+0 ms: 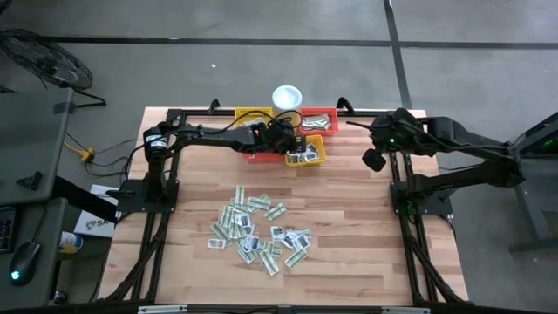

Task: Pick & Place First Aid Supplies
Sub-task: Put the black towelette pack into the bottom yellow basket, then put the green bandage pack into the top orange basket

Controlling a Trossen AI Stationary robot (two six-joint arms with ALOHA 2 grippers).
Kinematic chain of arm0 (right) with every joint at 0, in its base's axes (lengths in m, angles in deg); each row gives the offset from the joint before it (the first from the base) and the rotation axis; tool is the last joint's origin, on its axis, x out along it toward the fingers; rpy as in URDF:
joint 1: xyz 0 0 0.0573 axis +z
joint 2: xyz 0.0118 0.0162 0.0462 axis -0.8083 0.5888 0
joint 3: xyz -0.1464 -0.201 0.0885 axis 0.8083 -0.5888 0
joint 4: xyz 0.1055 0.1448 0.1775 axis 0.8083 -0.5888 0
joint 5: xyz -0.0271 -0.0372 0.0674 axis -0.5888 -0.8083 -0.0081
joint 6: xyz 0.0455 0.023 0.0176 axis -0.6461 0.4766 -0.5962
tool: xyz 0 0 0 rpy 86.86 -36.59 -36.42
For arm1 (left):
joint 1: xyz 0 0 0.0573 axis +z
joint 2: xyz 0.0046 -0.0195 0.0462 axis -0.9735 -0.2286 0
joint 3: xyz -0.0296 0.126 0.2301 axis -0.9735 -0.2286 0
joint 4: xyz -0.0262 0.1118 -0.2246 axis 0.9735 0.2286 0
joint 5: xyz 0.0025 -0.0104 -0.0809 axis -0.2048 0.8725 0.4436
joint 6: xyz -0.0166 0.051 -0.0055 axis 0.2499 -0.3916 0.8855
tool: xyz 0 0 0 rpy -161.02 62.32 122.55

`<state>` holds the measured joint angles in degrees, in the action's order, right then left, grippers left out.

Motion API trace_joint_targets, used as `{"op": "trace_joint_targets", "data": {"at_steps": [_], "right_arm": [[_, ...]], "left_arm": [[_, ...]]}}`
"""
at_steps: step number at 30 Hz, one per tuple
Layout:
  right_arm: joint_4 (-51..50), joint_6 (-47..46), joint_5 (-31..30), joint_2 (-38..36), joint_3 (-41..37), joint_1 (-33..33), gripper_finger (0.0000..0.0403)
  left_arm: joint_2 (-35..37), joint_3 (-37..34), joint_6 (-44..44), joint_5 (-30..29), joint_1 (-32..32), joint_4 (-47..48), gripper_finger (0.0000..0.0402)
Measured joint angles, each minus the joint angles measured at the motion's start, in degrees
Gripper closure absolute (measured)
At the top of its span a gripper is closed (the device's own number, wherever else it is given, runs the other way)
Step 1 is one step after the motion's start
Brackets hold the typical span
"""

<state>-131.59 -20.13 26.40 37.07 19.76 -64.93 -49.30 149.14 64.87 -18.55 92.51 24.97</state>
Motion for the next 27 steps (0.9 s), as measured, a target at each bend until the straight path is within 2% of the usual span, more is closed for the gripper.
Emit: {"op": "trace_joint_targets", "data": {"at_steps": [4,9,21,27], "right_arm": [[0.38,0.0,0.65,-0.04,0.0,0.0,0.0402],[0.52,-1.3,0.79,-0.04,0.0,0.02,0.0402],[2.47,-1.51,3.47,-0.02,0.0,0.15,0.0402],[4.98,-1.35,5.68,0.0,0.0,0.15,0.0402]], "left_arm": [[0.77,-0.03,-4.53,0.13,0.04,2.59,0.0276],[4.81,0.02,-10.07,0.1,-0.12,8.88,0.0275],[12.15,-0.15,-26.03,-2.72,-8.09,40.76,0.0286],[17.3,-7.61,-31.4,2.85,-8.63,40.47,0.0286]]}}
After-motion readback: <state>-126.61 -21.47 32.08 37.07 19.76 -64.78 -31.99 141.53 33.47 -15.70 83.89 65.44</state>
